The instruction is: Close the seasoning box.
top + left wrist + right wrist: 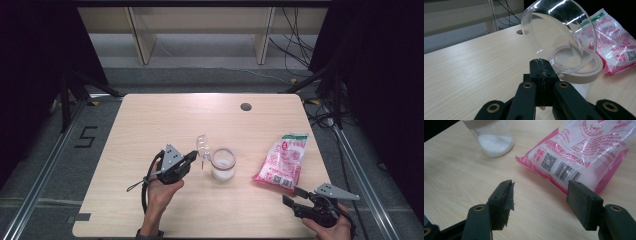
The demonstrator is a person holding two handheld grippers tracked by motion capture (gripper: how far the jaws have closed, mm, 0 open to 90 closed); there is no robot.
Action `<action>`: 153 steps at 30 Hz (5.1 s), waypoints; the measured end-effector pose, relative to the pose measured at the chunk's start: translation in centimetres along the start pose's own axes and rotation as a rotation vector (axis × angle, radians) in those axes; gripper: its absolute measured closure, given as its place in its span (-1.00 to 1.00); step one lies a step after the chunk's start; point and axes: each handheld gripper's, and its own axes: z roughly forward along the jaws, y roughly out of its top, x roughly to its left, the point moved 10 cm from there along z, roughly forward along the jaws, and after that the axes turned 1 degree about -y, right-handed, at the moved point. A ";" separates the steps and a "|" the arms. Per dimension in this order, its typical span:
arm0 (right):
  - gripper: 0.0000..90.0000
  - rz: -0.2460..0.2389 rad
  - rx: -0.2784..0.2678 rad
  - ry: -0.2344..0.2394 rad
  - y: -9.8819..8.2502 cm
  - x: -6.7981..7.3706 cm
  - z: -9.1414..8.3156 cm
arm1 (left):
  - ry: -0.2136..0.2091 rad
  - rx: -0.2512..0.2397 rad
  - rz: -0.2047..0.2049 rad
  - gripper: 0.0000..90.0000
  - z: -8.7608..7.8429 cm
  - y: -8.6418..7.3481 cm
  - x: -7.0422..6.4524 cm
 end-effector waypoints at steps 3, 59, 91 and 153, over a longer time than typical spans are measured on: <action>-0.15 -0.046 0.001 -0.011 0.1 -0.4 0.0 | 0.003 -0.006 0.001 0.99 -0.1 0.4 0.1; -0.16 -0.049 -0.008 0.008 0.1 0.3 0.0 | -0.096 -0.028 0.026 0.81 0.7 1.8 -2.9; -0.17 -0.058 -0.004 0.025 0.0 0.4 0.1 | -0.090 0.007 -0.093 -0.35 -0.8 -1.1 -2.8; -0.23 -0.070 0.076 0.068 -1.9 1.7 -0.1 | -0.138 0.111 -0.008 -0.40 -3.0 -7.1 -7.9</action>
